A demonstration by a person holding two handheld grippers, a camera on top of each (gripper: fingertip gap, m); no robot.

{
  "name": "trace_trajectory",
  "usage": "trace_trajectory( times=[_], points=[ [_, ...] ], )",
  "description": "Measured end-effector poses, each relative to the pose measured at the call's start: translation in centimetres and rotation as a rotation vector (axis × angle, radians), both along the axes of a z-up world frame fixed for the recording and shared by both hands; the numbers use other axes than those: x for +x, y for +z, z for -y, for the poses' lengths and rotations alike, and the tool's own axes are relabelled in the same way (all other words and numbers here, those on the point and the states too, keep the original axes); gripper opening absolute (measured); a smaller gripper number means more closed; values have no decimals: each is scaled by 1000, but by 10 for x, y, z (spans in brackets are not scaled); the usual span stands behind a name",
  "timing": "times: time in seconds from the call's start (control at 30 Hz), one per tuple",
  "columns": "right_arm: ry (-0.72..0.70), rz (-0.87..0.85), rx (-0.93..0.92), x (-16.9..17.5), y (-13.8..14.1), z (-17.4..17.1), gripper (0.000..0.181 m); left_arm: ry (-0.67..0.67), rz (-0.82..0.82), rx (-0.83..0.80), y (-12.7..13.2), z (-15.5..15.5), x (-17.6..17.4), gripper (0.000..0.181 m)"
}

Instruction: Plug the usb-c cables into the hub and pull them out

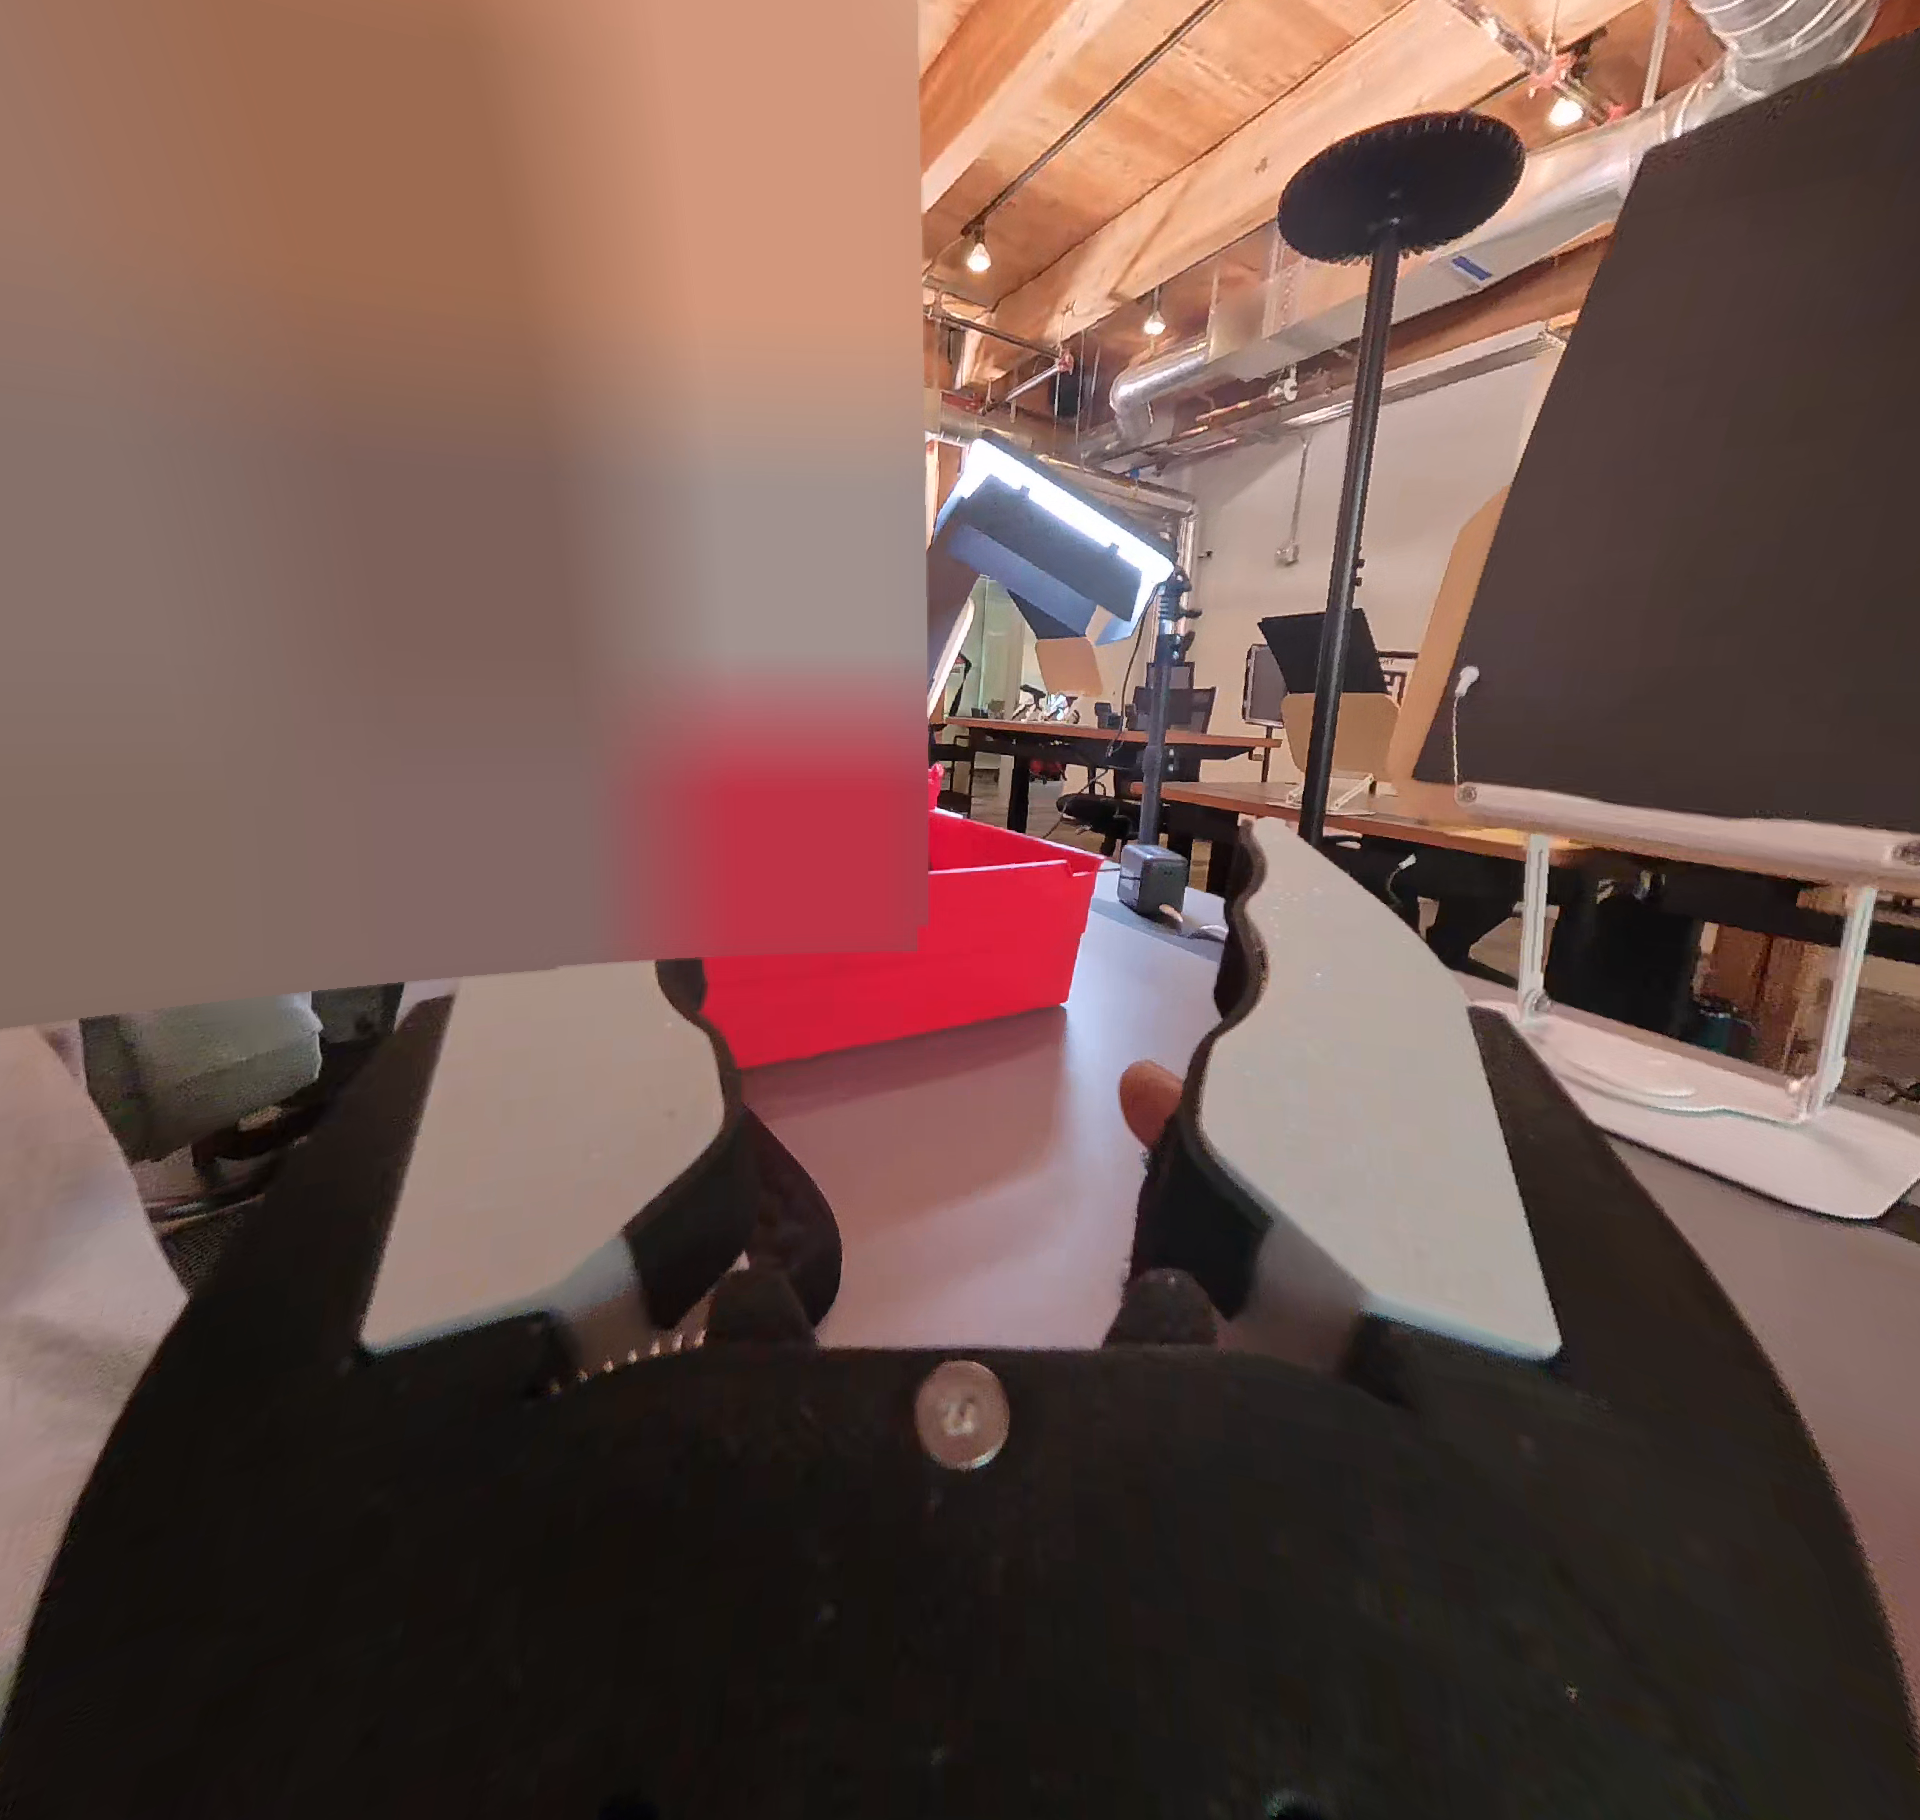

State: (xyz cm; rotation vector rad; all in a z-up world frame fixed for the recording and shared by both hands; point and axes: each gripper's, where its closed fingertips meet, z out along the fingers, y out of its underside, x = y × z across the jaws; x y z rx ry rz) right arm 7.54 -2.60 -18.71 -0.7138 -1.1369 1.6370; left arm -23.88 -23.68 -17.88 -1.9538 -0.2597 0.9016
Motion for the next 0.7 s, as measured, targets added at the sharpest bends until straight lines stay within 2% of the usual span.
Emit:
trace_trajectory(
  times=[0.03,0.07,0.13,0.27,0.33,0.47,0.53,0.57,0.6,0.63,0.7],
  points=[
    [5,6,-11,-4,-5,2,95,-21,83,-81,-19,-3,0,100],
    [28,17,-28,-8,-9,5,92,-25,182,-164,-39,-4,-1,92],
    [101,67,-9,-10,-18,16,89,-16,333,-303,-74,-1,-8,92],
    [31,94,115,-15,-29,18,84,48,446,-505,-118,11,-26,83],
    [32,103,153,-16,-33,22,84,54,499,-522,-131,10,-30,73],
    [40,102,180,-16,-36,25,78,14,596,-623,-157,13,-23,67],
    [31,91,173,-15,-34,23,76,6,598,-713,-168,19,-21,53],
    [24,86,170,-15,-34,22,75,-6,579,-742,-170,20,-21,39],
    [19,81,167,-15,-33,20,74,-9,543,-752,-171,19,-24,38],
    [13,78,166,-15,-33,19,72,10,487,-740,-167,18,-30,19],
    [-2,77,169,-16,-34,17,69,-2,420,-675,-154,13,-30,20]
  ],
)
